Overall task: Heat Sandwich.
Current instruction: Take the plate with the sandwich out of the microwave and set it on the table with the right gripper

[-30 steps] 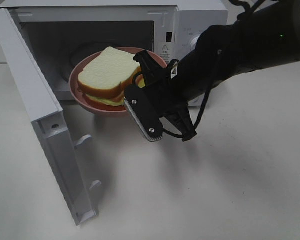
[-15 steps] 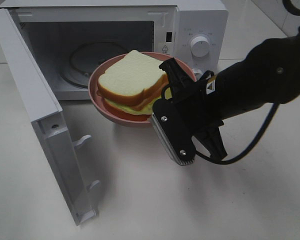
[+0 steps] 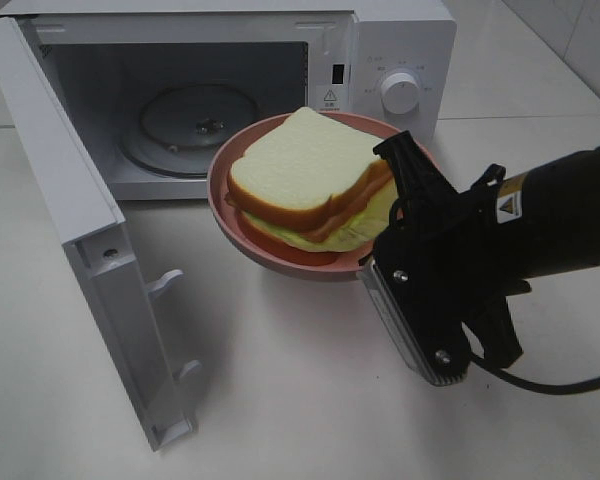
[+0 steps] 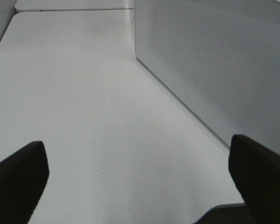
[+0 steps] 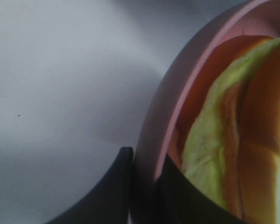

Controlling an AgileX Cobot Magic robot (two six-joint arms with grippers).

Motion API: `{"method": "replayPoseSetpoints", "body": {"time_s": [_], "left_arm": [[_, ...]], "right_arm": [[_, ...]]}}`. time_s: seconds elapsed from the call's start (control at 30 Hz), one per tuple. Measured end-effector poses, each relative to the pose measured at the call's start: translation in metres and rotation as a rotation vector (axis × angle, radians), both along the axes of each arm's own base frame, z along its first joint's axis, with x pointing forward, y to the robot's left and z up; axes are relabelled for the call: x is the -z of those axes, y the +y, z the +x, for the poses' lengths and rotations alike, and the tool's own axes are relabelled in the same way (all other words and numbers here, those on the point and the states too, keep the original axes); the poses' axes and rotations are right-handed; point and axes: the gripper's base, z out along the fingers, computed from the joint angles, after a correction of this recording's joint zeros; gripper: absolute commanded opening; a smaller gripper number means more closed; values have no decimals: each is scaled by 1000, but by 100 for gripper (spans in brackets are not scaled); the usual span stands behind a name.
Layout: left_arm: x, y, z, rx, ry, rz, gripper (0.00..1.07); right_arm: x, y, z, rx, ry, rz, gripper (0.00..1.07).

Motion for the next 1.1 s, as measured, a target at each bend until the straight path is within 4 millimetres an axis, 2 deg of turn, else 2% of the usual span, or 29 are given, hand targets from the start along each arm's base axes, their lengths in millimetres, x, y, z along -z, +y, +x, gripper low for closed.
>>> {"method": "replayPoseSetpoints", "body": {"time_s": [0.1, 0.23, 0.5, 0.93, 1.1], "left_arm": [[0, 0, 0, 0, 0, 0, 98], [0, 0, 0, 0, 0, 0, 98], [0, 0, 0, 0, 0, 0, 98], [0, 0, 0, 0, 0, 0, 98], [0, 0, 0, 0, 0, 0, 98]], "right_arm": [[-2, -5, -6, 6, -3, 10, 0], [-14, -18, -26, 29, -4, 48, 0], [-19, -40, -53, 36, 3, 41, 0], [-16, -72, -84, 125, 11, 11, 1], [-12, -79, -89, 194, 20, 19, 1]]}}
